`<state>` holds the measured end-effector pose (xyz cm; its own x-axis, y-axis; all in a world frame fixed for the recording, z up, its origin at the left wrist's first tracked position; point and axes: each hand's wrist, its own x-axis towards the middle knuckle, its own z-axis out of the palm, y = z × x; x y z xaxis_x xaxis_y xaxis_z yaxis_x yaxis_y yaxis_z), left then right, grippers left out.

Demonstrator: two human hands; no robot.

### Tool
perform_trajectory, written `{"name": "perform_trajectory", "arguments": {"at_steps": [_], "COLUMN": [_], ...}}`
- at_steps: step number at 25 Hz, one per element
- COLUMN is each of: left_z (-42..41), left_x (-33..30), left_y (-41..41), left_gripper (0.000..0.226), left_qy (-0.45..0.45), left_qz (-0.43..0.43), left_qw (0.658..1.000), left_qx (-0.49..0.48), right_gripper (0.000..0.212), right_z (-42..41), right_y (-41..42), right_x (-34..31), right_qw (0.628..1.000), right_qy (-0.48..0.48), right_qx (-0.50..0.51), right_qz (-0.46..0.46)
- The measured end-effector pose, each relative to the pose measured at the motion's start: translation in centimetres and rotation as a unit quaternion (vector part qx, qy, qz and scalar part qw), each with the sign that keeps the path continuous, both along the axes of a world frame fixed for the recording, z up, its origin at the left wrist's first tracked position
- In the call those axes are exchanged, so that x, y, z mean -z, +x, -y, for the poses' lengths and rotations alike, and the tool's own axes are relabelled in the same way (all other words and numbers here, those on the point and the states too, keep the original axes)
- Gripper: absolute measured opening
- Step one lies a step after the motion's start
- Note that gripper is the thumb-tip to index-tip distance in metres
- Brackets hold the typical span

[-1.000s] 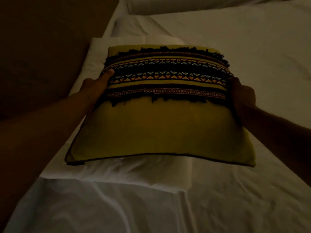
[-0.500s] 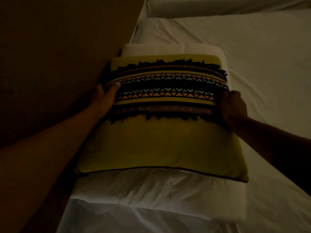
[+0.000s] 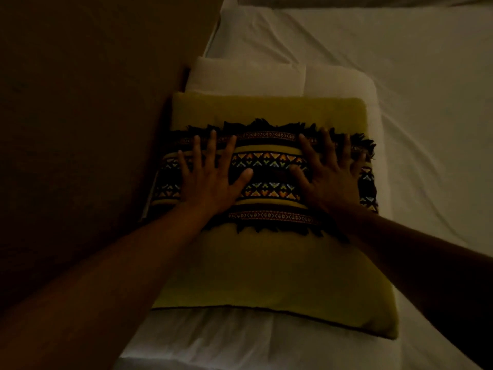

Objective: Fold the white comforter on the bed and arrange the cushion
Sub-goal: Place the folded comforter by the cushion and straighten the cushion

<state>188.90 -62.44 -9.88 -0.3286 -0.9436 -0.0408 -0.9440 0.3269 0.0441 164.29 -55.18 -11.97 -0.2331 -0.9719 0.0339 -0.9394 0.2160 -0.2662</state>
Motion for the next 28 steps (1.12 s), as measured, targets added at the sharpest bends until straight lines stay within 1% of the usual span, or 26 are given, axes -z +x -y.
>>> {"name": "perform_trajectory", "arguments": {"at_steps": [4, 9, 14, 18, 21, 25, 28], "left_z": [0.5, 1.8, 3.5, 3.6, 3.4, 2.5, 0.2], "left_x": [5.5, 10.2, 12.2, 12.1, 11.1, 8.2, 5.0], "left_y": [-0.7, -1.0, -1.3, -1.2, -1.3, -1.1, -1.0], "left_gripper": [0.084, 0.084, 0.083, 0.084, 0.084, 0.083, 0.081], "left_qy": [-0.057, -0.112, -0.110, -0.109, -0.090, -0.038, -0.004], "left_qz": [-0.003, -0.011, -0.004, 0.004, 0.032, 0.063, 0.077], "left_qw": [0.998, 0.993, 0.994, 0.994, 0.995, 0.997, 0.997], "left_qx": [0.014, 0.020, 0.025, 0.024, 0.005, -0.002, -0.019], "right_gripper": [0.069, 0.068, 0.066, 0.067, 0.067, 0.067, 0.066], "right_z": [0.7, 1.9, 3.8, 3.8, 3.6, 2.4, 0.2], "right_y": [0.2, 0.7, 0.8, 0.8, 1.0, 1.1, 0.6], "right_x": [5.0, 10.2, 13.0, 13.0, 11.7, 8.2, 4.9], "right_qw": [0.999, 0.994, 0.989, 0.990, 0.994, 0.999, 0.999], "right_qy": [-0.041, -0.092, -0.132, -0.130, -0.093, -0.026, 0.029], "right_qx": [0.017, 0.025, 0.029, 0.030, 0.037, 0.029, 0.012], "right_qz": [-0.023, -0.056, -0.054, -0.050, -0.036, -0.020, 0.020]}}
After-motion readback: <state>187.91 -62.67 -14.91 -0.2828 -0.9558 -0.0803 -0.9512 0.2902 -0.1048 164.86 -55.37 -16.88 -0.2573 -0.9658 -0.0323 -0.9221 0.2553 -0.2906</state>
